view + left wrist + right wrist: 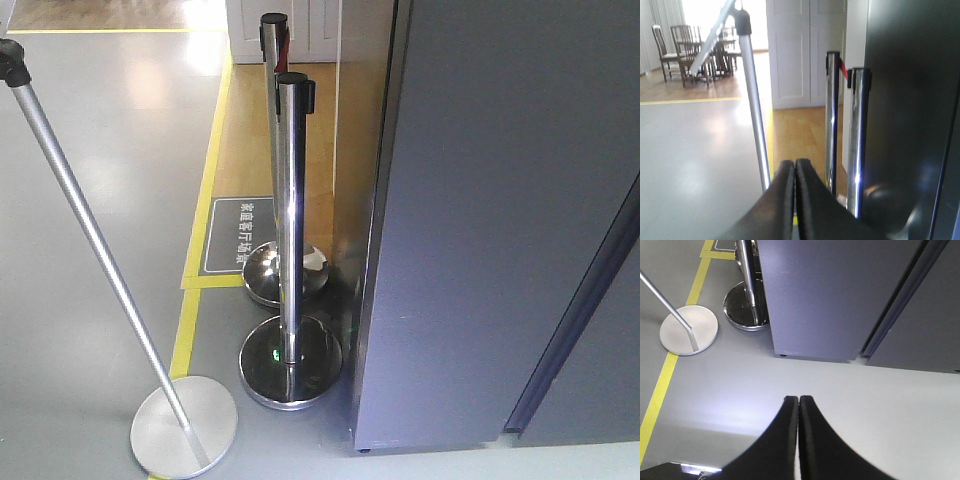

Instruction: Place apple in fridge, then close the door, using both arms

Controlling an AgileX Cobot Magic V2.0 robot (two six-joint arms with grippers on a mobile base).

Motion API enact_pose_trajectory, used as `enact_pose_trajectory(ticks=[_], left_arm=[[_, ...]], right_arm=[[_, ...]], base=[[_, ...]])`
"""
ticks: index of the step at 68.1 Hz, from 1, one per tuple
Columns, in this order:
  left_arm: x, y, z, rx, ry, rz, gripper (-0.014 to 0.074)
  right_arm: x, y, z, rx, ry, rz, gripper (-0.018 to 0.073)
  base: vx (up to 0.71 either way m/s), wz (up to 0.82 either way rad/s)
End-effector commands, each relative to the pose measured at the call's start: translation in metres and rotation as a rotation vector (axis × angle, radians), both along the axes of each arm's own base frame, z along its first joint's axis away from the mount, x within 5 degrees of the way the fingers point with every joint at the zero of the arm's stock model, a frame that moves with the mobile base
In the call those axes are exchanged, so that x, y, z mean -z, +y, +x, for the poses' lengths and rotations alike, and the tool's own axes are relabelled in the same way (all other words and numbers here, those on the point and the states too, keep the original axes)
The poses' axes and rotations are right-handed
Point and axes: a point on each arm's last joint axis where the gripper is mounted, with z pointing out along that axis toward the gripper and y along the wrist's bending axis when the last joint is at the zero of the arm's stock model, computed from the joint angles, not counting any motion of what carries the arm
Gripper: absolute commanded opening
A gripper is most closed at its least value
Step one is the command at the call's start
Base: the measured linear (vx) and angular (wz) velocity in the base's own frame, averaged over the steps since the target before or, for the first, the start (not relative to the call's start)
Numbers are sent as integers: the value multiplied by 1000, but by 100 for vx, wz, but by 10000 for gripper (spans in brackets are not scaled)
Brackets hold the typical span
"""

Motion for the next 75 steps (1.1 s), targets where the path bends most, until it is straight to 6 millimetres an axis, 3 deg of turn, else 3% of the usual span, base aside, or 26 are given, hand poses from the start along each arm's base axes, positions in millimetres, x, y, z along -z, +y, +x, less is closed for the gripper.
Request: enact_pose_trajectory(ticks=[1,35,75], left_arm=[[-17,-1,-3,10,-149,-23,-6],[-27,-1,-5,16,-261,-78,-6],[-23,0,-4,9,-219,-68,-6]], right_arm=[[-10,0,4,0,-63,3,-3],[-10,0,4,0,-63,3,-3],[-10,0,4,-1,-64,2,-3]], base=[[0,0],[0,0],[0,0]])
